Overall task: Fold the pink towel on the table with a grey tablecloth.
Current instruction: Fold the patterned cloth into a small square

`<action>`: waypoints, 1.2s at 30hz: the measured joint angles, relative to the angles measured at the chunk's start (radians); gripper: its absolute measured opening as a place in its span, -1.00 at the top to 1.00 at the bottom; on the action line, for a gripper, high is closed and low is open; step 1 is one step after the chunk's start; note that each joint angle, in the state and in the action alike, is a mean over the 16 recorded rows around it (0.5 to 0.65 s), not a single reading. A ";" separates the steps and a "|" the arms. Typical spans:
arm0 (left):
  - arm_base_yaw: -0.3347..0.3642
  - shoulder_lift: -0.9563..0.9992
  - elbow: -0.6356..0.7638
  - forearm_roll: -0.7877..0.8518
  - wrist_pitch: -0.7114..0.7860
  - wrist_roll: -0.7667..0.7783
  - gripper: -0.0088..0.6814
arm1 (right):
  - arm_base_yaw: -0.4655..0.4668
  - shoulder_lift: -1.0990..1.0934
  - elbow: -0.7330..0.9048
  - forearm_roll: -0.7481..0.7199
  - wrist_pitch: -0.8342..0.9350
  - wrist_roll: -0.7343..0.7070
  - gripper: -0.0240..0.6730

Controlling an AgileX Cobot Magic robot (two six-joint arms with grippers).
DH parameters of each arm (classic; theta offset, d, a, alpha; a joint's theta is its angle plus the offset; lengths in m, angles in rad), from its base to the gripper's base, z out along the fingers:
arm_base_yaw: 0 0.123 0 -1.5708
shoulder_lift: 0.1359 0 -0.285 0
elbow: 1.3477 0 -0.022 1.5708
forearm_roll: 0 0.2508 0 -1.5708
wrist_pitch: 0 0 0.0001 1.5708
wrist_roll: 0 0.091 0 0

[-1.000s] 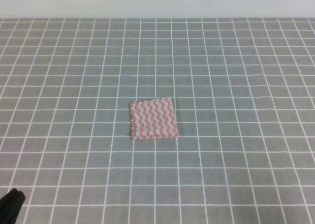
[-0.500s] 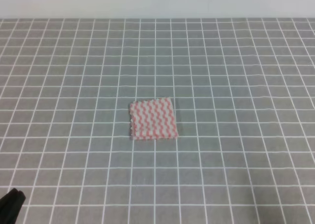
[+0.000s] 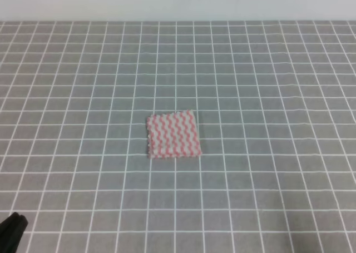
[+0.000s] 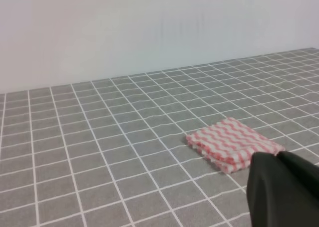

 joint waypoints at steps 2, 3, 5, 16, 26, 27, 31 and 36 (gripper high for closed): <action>0.000 0.001 0.001 0.000 -0.001 0.000 0.98 | -0.001 -0.002 -0.001 -0.010 0.004 0.002 0.97; 0.000 0.002 0.002 0.001 -0.002 0.000 0.98 | -0.001 -0.001 -0.001 -0.018 0.005 0.006 0.97; 0.000 0.002 0.002 0.001 -0.003 0.000 0.98 | -0.001 -0.002 0.000 -0.051 0.014 0.034 0.97; 0.000 -0.002 -0.003 -0.001 0.002 0.000 0.98 | -0.001 0.004 -0.011 -0.312 0.132 0.304 0.97; 0.000 -0.007 -0.010 -0.003 0.007 0.000 0.98 | -0.002 0.006 -0.015 -0.400 0.173 0.374 0.97; 0.000 -0.008 -0.012 -0.003 0.008 0.000 0.98 | -0.002 0.005 -0.014 -0.401 0.171 0.372 0.97; 0.000 -0.009 -0.012 -0.002 0.007 0.000 0.99 | -0.001 0.004 -0.012 -0.401 0.168 0.371 0.97; 0.000 -0.007 -0.009 0.000 0.005 0.000 0.98 | -0.001 0.004 -0.011 -0.402 0.165 0.370 0.97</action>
